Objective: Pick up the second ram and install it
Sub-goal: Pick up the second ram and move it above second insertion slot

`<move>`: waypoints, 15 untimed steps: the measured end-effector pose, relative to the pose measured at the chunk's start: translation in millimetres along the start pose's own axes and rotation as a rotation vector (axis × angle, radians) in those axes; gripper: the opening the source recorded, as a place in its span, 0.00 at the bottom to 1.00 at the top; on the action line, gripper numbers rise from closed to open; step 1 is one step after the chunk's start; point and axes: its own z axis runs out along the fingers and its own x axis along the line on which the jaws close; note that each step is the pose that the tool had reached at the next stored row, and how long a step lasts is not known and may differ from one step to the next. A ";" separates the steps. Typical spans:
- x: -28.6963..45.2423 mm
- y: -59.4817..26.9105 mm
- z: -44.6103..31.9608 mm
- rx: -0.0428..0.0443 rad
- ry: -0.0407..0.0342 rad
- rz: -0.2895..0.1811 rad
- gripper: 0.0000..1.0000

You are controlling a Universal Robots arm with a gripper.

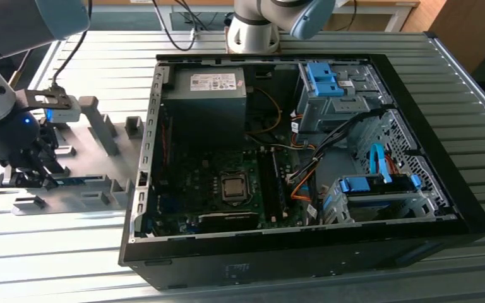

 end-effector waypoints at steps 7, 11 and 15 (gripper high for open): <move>0.0 -0.1 4.2 0.0083 0.0022 0.000 0.37; 0.0 -0.1 6.3 0.0132 0.0053 0.000 0.36; -0.1 -1.0 7.3 0.0135 0.0074 0.000 0.29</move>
